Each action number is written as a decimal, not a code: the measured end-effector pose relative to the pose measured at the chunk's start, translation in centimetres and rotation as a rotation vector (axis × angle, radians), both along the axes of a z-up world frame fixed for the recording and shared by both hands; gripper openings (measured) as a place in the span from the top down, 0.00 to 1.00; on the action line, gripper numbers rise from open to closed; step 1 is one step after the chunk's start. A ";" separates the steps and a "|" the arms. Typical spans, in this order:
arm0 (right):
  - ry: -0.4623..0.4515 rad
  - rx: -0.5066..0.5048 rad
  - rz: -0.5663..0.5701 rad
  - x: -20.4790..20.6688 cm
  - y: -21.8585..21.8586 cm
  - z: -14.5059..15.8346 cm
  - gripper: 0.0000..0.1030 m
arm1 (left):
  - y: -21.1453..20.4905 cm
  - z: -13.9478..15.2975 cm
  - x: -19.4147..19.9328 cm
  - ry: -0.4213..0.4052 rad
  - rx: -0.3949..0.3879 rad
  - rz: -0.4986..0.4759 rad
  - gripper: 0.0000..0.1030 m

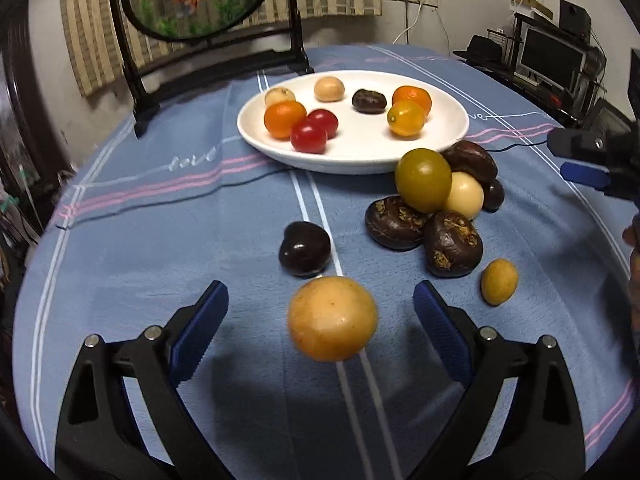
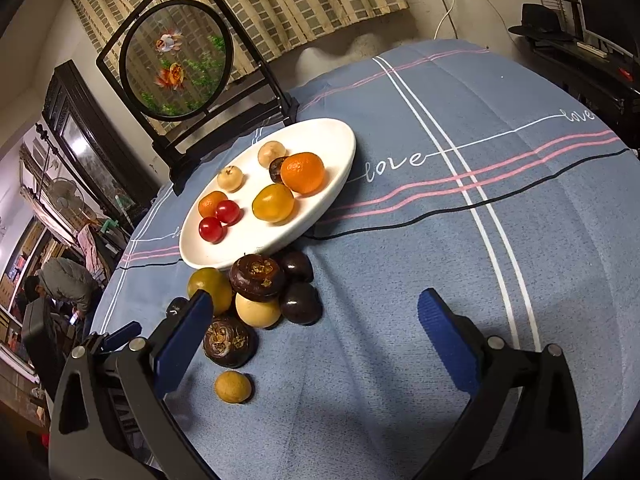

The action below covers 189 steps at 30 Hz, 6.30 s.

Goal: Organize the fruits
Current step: 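Grasp the large tan round fruit with the left gripper, then grasp a dark brown round fruit with the right gripper while the left gripper holds the tan fruit, then carry the tan fruit and dark brown fruit onto the white plate and open both grippers, then withdraw both open grippers from the plate toward the fruit pile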

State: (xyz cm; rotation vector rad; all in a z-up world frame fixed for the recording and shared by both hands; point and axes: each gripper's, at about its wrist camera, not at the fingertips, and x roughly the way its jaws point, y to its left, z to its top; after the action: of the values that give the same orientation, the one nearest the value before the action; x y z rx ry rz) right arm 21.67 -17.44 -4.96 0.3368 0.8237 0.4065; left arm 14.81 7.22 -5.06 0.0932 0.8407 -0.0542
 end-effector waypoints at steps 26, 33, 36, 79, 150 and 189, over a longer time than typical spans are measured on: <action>-0.120 -0.118 0.092 -1.3 2.8 0.6 0.02 | 0.9 -0.5 -0.4 0.034 -0.128 0.032 0.55; -0.205 -0.303 0.169 -2.0 6.8 0.1 0.10 | 0.9 -0.7 -0.4 0.043 -0.134 0.027 0.55; -0.227 -0.367 0.173 -0.9 7.8 0.3 0.19 | 0.8 -0.8 -0.3 0.046 -0.131 0.024 0.55; -0.125 -0.219 0.199 0.6 6.9 -1.1 0.62 | 0.7 -1.6 0.0 0.096 -0.144 0.007 0.55; -0.185 -0.064 0.117 13.2 6.9 7.8 0.32 | -1.8 4.5 11.9 -0.075 -0.096 0.072 0.21; -0.125 -0.002 0.016 1.6 0.6 2.2 0.01 | -3.6 2.4 3.6 -0.165 0.066 0.084 0.06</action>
State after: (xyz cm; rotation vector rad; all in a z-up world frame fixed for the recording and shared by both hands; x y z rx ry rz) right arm 23.23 -16.85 -2.71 0.2997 0.7051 0.4373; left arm 18.43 3.64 -2.70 0.1230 0.6811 0.0594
